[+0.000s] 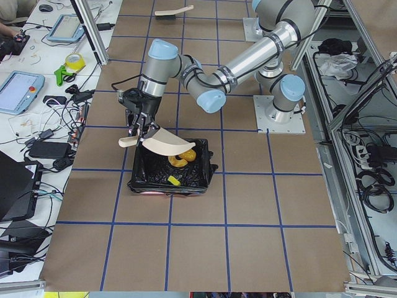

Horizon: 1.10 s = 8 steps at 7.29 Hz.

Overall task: Sweep and dump trash into bin
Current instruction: 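Set the brush down and open the right gripper while left lifts the dustpan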

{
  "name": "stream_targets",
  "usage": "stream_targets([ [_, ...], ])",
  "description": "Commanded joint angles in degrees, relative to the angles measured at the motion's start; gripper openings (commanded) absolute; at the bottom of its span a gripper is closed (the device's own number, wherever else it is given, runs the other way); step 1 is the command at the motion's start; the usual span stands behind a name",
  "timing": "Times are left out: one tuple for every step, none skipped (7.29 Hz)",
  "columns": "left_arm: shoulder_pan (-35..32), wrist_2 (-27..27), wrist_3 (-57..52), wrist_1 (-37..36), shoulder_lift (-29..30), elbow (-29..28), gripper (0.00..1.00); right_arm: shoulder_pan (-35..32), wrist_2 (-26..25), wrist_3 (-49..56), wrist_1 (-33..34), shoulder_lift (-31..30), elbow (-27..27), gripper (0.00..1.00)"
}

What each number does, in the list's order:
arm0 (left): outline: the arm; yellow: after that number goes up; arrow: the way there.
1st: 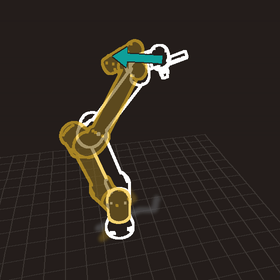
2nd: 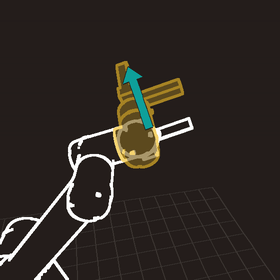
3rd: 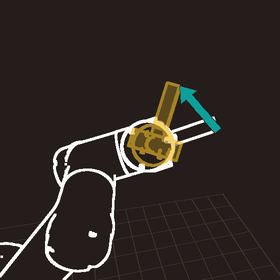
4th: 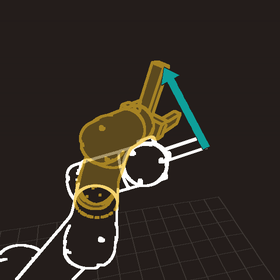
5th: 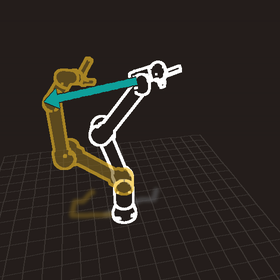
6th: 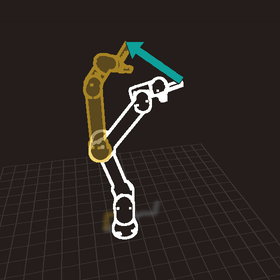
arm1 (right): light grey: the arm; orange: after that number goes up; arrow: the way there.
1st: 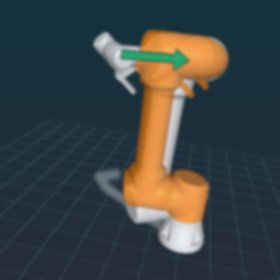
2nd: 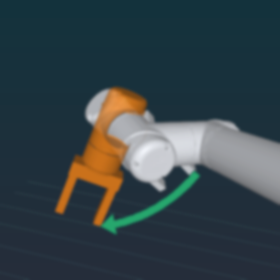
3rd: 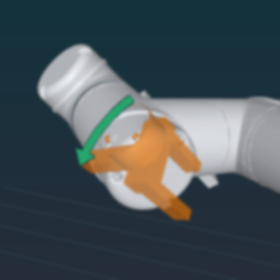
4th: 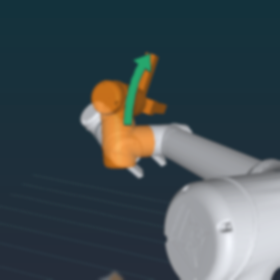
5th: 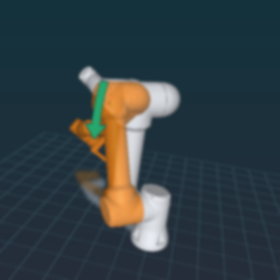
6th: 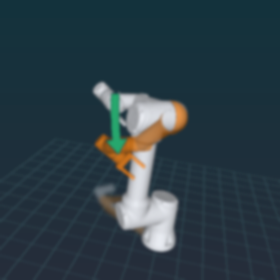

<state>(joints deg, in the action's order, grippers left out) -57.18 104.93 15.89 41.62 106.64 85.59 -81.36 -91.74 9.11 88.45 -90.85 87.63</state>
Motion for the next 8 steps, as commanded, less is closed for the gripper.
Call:
stream_targets([
  [-6.1, -0.1, 14.9, 10.6, -2.0, -0.1, 0.0, -9.9, 1.6, -9.9, -1.2, -1.9, 0.0, 1.0],
  [-9.8, -0.5, 25.7, 14.7, -1.4, 0.1, 0.0, -12.1, 1.9, -10.6, -0.7, -1.9, 0.3, 1.0],
  [-12.7, -0.6, 33.3, 17.9, -0.6, 0.1, 0.0, -12.4, 3.4, -10.8, -0.7, -1.9, 0.6, 1.0],
  [-14.7, -1.1, 41.2, 21.5, 0.3, 0.2, 0.0, -12.4, 3.3, -10.7, -0.6, -1.8, 0.7, 1.0],
  [-15.5, -5.0, 47.7, 22.2, 2.5, 1.2, 0.0, -12.4, 3.4, -10.3, -0.6, -1.7, 0.8, 1.0],
  [-15.8, -6.5, 48.6, 21.9, 4.8, 1.2, 0.0, -12.4, 3.5, -10.4, -0.6, -1.5, 1.0, 1.0],
  [-17.5, -6.5, 51.0, 19.0, 7.3, 1.2, 0.0, -12.4, 3.5, -10.4, -0.6, -1.6, 1.0, 1.0],
  [-19.8, -6.4, 55.4, 17.6, 10.0, 0.8, 0.0, -12.4, 3.4, -10.3, -0.6, -1.5, 1.0, 1.0],
])
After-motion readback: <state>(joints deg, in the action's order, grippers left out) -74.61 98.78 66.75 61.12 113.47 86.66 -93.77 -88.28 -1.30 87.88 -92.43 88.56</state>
